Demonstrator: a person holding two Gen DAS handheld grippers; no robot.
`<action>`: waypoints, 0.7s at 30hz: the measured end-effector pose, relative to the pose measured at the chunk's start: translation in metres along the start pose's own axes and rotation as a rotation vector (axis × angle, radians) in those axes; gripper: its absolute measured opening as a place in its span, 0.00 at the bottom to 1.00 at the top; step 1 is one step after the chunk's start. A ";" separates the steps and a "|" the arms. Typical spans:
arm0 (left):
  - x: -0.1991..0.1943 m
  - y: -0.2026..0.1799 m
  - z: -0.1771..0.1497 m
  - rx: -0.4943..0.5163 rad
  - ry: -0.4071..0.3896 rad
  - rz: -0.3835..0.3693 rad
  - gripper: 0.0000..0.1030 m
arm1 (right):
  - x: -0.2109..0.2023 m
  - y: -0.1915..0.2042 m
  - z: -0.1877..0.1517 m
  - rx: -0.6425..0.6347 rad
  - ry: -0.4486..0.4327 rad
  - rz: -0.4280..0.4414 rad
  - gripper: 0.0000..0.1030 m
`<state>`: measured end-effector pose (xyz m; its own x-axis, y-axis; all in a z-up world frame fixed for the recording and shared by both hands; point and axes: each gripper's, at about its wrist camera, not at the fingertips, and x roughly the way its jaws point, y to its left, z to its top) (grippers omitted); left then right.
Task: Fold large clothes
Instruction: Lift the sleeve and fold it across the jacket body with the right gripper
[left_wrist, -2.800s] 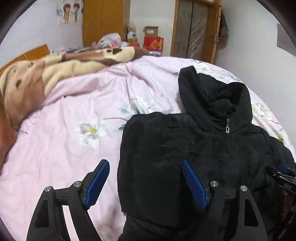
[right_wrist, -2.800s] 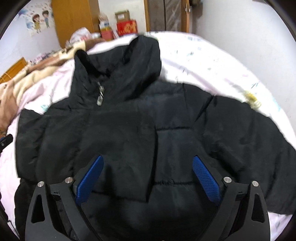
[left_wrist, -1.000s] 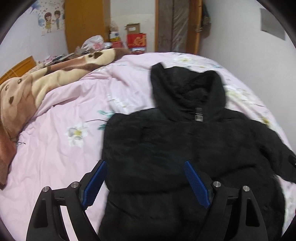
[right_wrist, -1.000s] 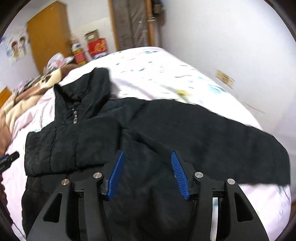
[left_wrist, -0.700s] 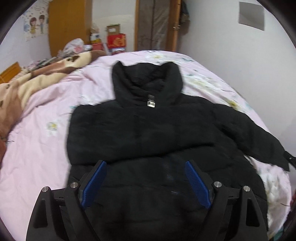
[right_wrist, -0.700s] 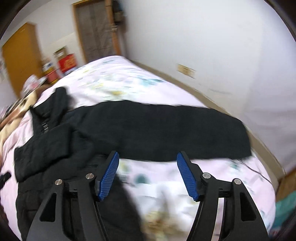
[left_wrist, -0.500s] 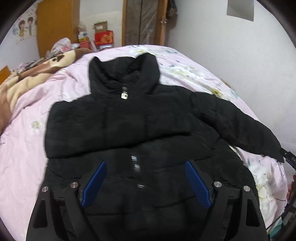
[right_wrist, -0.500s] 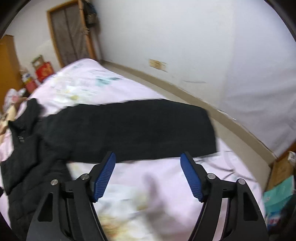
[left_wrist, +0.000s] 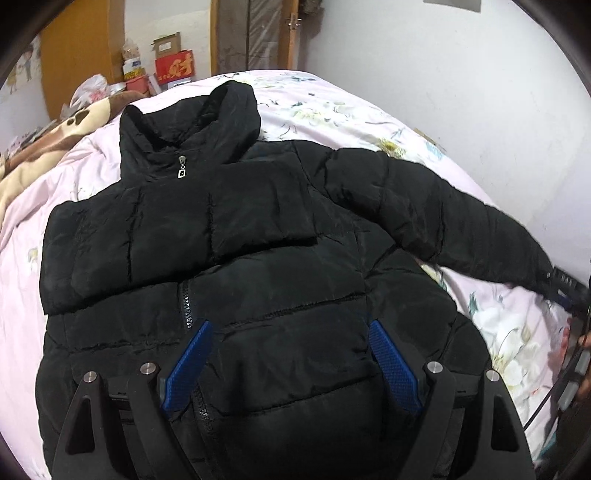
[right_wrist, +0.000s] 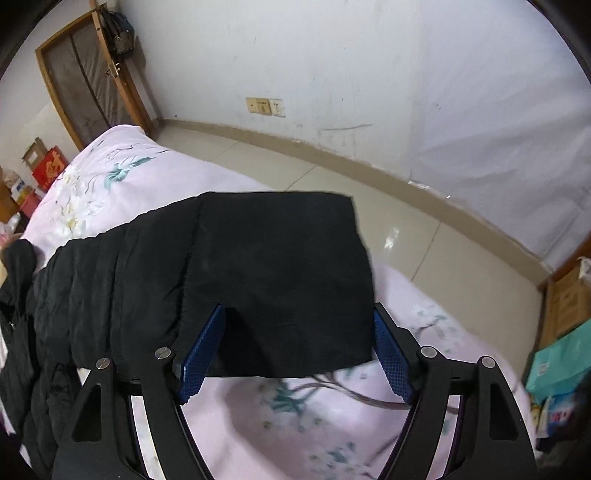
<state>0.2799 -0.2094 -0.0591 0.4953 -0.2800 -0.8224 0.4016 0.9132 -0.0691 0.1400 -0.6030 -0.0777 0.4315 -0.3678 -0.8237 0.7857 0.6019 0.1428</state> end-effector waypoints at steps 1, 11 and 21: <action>0.002 0.001 -0.001 -0.003 0.006 -0.001 0.84 | 0.000 0.000 -0.002 0.003 0.000 0.001 0.75; 0.001 0.021 0.001 -0.042 0.006 0.023 0.84 | -0.007 0.011 0.002 -0.051 -0.047 -0.035 0.19; -0.016 0.046 0.005 -0.052 -0.033 0.061 0.84 | -0.079 0.055 0.012 -0.142 -0.216 0.086 0.13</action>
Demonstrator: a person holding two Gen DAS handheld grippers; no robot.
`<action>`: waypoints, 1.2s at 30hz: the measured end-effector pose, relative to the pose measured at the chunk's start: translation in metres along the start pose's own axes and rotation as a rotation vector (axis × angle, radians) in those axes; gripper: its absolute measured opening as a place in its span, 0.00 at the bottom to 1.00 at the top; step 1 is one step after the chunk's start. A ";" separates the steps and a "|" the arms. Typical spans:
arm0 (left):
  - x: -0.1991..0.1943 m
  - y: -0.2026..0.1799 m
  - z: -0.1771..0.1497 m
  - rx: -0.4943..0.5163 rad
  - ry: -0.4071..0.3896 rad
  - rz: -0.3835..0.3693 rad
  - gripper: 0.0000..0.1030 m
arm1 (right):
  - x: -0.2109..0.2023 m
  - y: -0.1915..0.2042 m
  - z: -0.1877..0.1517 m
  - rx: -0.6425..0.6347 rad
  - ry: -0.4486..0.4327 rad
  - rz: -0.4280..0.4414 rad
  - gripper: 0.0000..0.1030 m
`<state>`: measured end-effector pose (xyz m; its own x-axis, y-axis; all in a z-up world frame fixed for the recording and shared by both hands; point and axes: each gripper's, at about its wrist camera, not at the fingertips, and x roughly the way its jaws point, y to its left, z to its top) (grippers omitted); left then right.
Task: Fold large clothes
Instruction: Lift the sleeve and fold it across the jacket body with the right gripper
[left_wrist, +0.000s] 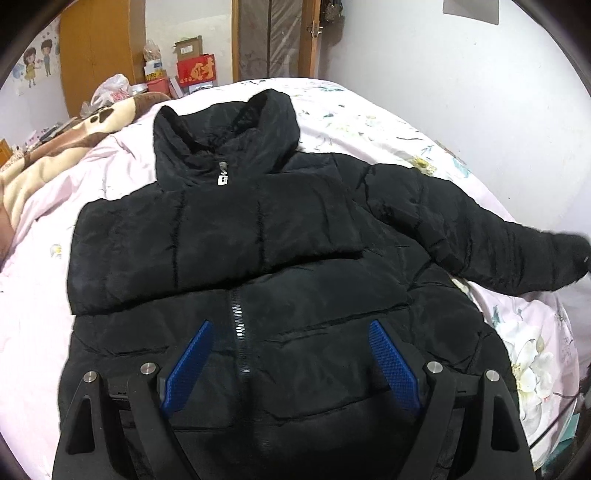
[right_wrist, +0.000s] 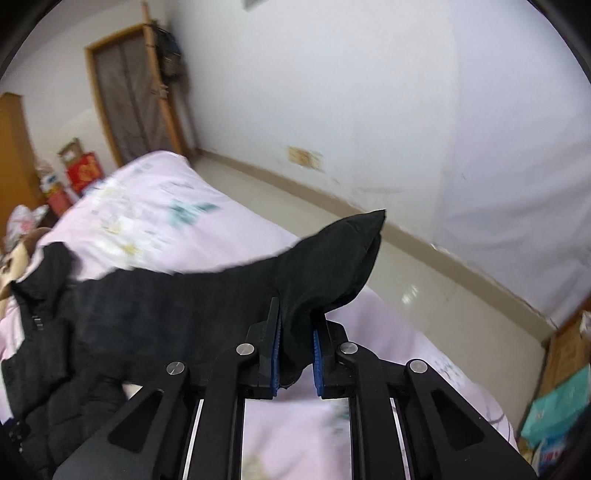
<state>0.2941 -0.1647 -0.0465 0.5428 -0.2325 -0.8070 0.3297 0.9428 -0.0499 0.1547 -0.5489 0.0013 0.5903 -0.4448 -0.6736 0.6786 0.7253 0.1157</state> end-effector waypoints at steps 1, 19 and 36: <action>-0.001 0.002 0.001 -0.007 0.001 0.000 0.84 | -0.010 0.012 0.004 -0.022 -0.021 0.030 0.13; -0.037 0.099 0.003 -0.129 -0.054 0.069 0.84 | -0.055 0.246 -0.012 -0.355 -0.042 0.416 0.12; -0.048 0.195 0.000 -0.255 -0.094 0.154 0.84 | -0.043 0.436 -0.103 -0.569 0.123 0.684 0.12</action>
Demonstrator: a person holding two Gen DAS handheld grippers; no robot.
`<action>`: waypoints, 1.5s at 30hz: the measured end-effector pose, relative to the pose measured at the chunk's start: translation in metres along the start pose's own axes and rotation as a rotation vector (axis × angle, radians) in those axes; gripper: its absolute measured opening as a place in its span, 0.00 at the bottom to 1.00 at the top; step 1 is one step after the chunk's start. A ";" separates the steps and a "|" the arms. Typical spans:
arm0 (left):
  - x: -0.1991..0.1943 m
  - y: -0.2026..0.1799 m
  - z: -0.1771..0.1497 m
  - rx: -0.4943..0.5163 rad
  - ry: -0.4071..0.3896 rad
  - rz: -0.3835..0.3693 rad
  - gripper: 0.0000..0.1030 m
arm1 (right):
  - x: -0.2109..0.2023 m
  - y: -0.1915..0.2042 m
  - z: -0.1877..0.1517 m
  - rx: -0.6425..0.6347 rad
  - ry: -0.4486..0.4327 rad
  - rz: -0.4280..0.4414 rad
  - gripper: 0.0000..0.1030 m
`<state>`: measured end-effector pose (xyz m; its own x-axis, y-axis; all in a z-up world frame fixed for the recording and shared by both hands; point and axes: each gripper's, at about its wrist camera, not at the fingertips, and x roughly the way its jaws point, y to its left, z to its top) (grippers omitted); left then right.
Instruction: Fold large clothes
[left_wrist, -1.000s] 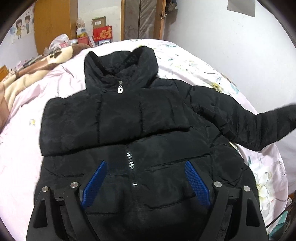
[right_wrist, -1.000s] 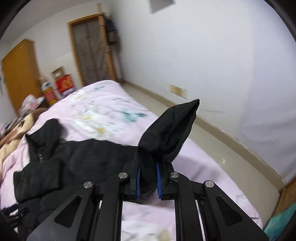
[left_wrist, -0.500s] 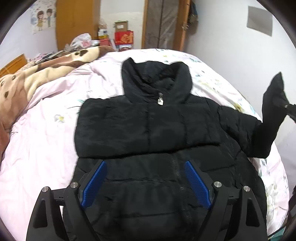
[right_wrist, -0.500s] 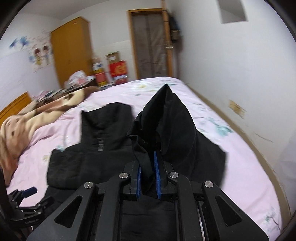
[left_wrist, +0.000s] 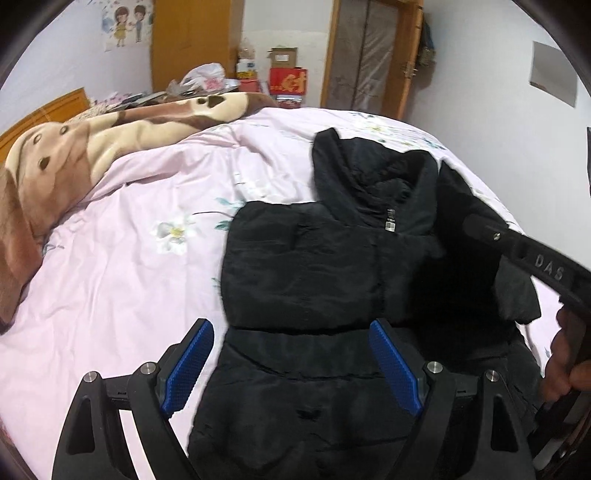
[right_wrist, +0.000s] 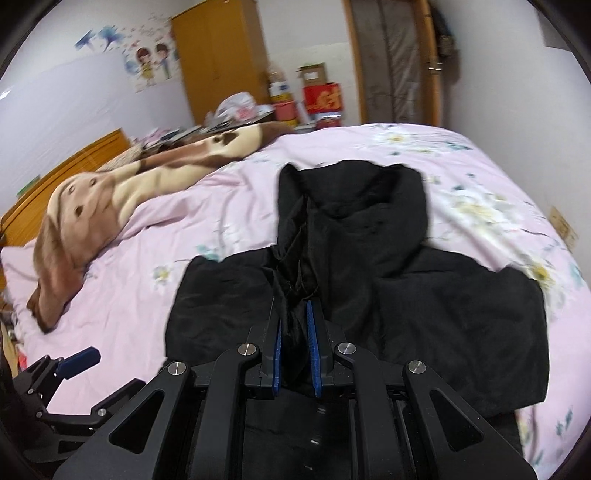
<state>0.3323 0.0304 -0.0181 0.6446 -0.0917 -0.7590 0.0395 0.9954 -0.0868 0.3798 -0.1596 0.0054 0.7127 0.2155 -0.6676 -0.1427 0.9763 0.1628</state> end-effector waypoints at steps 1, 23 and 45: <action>0.002 0.003 0.001 -0.006 0.002 0.003 0.84 | 0.007 0.006 0.000 -0.007 0.008 0.002 0.12; 0.072 -0.029 0.022 -0.047 0.113 -0.210 0.84 | -0.008 -0.086 -0.040 0.245 0.071 0.015 0.67; 0.073 -0.091 0.081 0.029 -0.037 -0.162 0.12 | -0.038 -0.165 -0.062 0.195 0.025 -0.375 0.67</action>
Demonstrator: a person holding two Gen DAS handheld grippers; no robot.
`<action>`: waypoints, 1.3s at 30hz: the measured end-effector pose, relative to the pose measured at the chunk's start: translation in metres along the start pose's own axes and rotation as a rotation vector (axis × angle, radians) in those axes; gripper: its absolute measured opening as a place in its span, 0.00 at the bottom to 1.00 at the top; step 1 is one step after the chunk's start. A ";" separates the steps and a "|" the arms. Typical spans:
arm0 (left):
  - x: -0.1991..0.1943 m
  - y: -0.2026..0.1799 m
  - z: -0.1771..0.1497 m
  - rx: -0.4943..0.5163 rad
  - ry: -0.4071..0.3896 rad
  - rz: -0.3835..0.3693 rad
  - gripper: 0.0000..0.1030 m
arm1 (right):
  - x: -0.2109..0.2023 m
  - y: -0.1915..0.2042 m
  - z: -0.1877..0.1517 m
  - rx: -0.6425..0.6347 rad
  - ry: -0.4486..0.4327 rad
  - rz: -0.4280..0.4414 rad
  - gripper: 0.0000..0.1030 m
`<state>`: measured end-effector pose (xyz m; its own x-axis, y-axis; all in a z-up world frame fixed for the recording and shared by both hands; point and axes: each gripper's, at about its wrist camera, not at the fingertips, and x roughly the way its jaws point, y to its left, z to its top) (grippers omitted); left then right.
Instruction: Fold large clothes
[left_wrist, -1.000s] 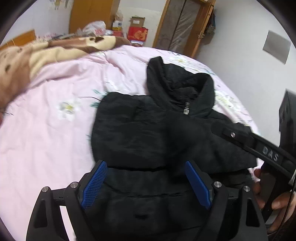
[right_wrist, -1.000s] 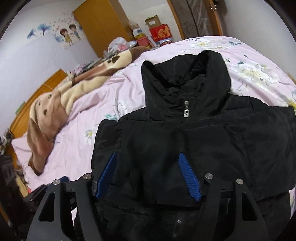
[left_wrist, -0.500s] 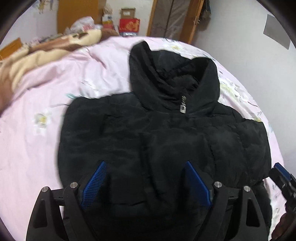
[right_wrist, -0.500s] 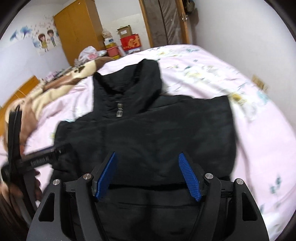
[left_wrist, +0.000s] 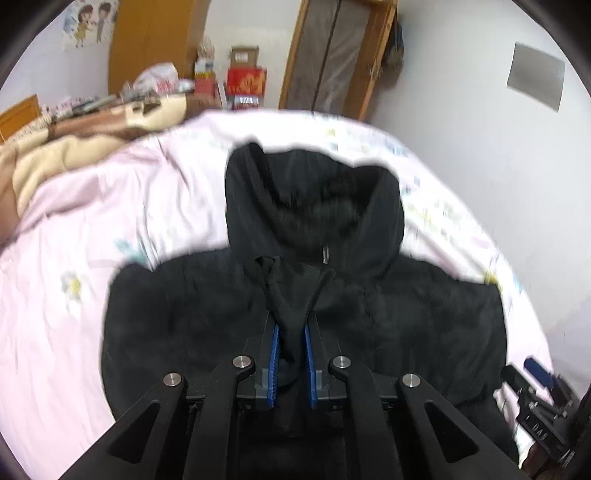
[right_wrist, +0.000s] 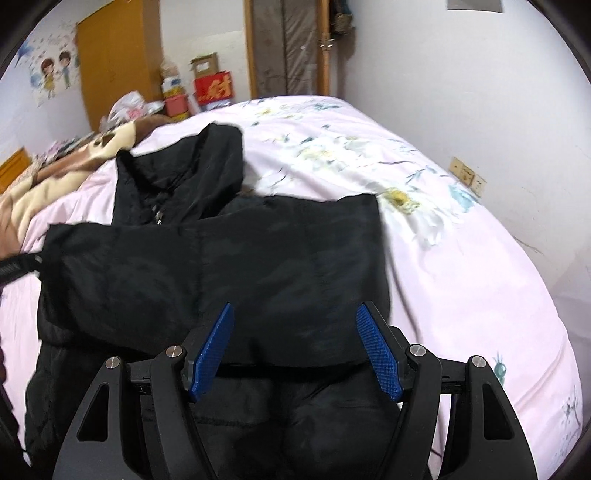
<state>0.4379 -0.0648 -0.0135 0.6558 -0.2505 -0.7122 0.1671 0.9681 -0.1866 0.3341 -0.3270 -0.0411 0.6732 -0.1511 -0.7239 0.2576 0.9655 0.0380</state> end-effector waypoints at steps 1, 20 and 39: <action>-0.003 0.001 0.006 0.000 -0.022 0.008 0.12 | 0.000 -0.001 0.003 0.007 -0.006 0.000 0.67; 0.051 0.087 -0.022 -0.091 0.119 0.186 0.19 | 0.070 0.031 0.029 -0.121 0.054 -0.037 0.67; 0.079 0.074 -0.038 -0.024 0.171 0.268 0.31 | 0.118 0.020 0.019 -0.113 0.176 -0.067 0.85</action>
<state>0.4744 -0.0131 -0.1089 0.5406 0.0144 -0.8412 -0.0133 0.9999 0.0086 0.4322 -0.3299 -0.1125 0.5233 -0.1862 -0.8316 0.2120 0.9736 -0.0846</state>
